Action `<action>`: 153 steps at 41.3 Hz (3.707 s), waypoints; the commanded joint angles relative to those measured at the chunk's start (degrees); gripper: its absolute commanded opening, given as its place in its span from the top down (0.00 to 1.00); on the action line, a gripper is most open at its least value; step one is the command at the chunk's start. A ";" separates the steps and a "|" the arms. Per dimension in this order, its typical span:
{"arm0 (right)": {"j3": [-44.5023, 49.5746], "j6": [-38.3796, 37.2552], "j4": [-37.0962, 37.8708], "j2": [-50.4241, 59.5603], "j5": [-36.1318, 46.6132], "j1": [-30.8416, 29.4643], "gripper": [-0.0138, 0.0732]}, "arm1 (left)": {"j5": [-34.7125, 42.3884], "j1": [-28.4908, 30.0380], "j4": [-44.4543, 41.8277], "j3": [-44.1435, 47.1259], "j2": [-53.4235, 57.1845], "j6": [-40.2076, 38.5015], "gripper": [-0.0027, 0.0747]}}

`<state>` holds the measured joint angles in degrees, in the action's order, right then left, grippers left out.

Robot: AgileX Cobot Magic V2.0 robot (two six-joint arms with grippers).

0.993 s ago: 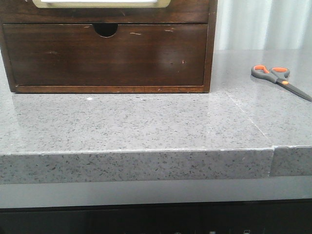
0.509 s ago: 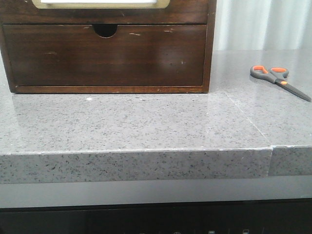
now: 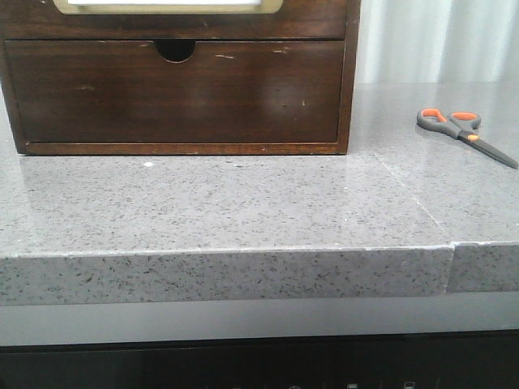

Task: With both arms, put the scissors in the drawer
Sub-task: 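Reach the left gripper to the white drawer handle and grasp it, then pull the drawer open toward the robot with the left gripper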

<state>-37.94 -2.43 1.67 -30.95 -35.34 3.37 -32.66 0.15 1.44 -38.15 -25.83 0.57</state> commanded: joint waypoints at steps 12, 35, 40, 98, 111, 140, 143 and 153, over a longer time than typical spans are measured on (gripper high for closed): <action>-1.88 0.39 1.62 -5.59 1.64 -0.49 0.92 | 4.35 0.02 0.45 1.30 -2.93 -0.57 0.99; -1.88 1.44 2.82 -6.89 0.02 -0.49 0.29 | 5.28 0.02 12.08 1.62 -3.14 -0.24 0.26; -1.88 1.44 2.82 -6.89 0.02 -0.49 0.29 | 5.44 -0.64 27.76 1.62 -5.21 1.66 0.26; -1.88 1.44 2.82 -6.89 -0.35 -0.49 0.29 | -10.52 -5.13 105.09 -15.07 -55.53 46.41 0.34; -1.88 1.44 2.82 -6.89 -0.35 -0.49 0.29 | -12.84 -5.13 105.09 -15.16 -55.82 46.41 0.79; -1.88 1.44 2.82 -6.89 -0.35 -0.49 0.29 | -23.08 -5.23 105.09 4.42 -38.45 51.65 0.79; -1.88 1.44 2.82 -6.89 -0.35 -0.49 0.29 | -23.23 -5.23 105.09 6.95 -35.75 51.78 0.79; -1.88 1.44 2.82 -6.89 -0.35 -0.49 0.29 | -24.02 -5.23 104.15 12.10 -28.44 51.78 0.79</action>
<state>-37.94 -1.57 3.55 -37.50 -39.17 3.37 -48.46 -4.65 105.40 -25.99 -57.25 48.77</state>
